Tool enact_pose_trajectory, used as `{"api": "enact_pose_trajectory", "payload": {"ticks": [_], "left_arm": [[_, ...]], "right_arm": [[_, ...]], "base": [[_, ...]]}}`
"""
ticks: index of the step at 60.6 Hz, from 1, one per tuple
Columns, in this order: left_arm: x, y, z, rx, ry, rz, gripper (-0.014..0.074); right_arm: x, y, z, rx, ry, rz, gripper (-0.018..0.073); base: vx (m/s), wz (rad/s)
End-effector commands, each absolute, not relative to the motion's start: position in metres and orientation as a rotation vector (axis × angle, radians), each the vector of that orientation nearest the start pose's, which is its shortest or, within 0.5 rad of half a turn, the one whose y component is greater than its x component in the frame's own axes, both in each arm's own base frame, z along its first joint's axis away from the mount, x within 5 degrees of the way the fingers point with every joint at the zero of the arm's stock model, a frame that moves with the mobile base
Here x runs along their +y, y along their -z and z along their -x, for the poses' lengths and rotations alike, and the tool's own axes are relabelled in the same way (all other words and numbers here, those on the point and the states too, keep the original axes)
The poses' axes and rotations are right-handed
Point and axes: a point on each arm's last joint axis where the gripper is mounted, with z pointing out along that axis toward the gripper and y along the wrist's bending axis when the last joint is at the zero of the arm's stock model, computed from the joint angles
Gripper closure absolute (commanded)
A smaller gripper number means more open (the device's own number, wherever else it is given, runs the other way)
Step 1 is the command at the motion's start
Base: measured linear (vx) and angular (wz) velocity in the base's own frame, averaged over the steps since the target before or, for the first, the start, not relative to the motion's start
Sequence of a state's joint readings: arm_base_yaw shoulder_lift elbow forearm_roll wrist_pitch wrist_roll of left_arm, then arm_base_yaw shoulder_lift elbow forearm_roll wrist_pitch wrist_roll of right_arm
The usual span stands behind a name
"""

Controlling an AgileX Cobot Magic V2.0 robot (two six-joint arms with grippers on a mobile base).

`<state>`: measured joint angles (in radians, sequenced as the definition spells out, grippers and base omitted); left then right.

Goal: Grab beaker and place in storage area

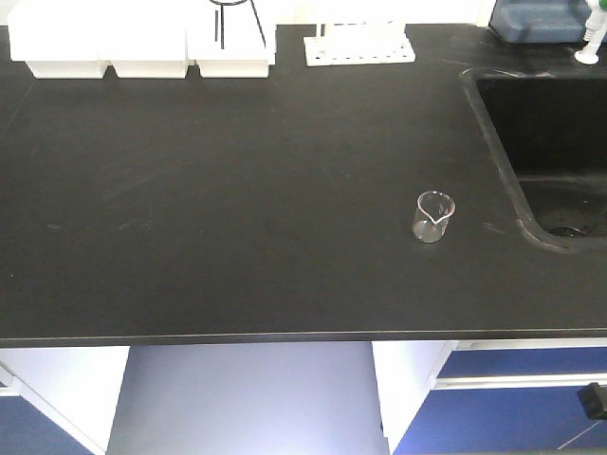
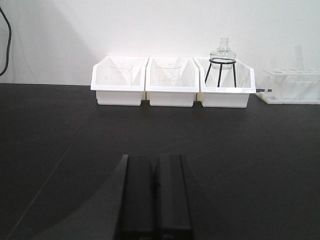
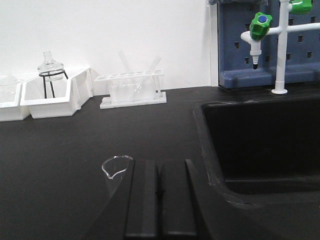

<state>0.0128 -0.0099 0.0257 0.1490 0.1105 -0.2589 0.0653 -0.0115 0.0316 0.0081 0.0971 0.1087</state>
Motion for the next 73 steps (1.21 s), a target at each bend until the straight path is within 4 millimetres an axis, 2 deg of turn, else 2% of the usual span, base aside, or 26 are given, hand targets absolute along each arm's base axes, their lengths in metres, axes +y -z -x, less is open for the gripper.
{"api": "enact_pose_trajectory", "payload": {"ticks": [1,17,24,32,40,48,55,64,73], "left_arm": [[0.001,-0.196,-0.056,1.527,0.089,0.101,0.0605],[0.001,-0.196,-0.056,1.527,0.089,0.101,0.0605],[0.001,-0.196,-0.056,1.527,0.089,0.101,0.0605],[0.001,-0.196,-0.056,1.527,0.089,0.101,0.0605],[0.001,-0.196,-0.056,1.527,0.089,0.101,0.0605],[0.001,-0.196,-0.056,1.527,0.089,0.101,0.0605],[0.001,-0.196,-0.056,1.527,0.089,0.101,0.0605],[0.001,-0.196,-0.056,1.527,0.089,0.101,0.0605],[0.001,-0.196,-0.056,1.527,0.089,0.101,0.0605]], "right_arm": [[0.003,-0.200,-0.056,1.513,-0.130,-0.035,0.0564],[0.003,-0.200,-0.056,1.510,-0.130,-0.035,0.0564],[0.003,-0.213,-0.054,1.381,-0.128,-0.025,0.0564],[0.003,-0.245,-0.049,1.270,-0.069,0.029,0.0564],[0.004,-0.299,-0.051,1.265,0.125,0.177,0.0564],[0.005,-0.347,-0.082,1.343,0.128,0.185,0.0564],[0.007,-0.370,-0.114,1.397,0.084,0.155,0.0564],[0.009,-0.382,-0.150,1.368,0.078,0.153,0.0564],[0.011,-0.381,-0.166,1.319,0.073,0.150,0.0562]], "base": [[0.00,0.00],[0.00,0.00],[0.00,0.00],[0.00,0.00],[0.00,0.00],[0.00,0.00],[0.00,0.00],[0.00,0.00],[0.00,0.00]]}}
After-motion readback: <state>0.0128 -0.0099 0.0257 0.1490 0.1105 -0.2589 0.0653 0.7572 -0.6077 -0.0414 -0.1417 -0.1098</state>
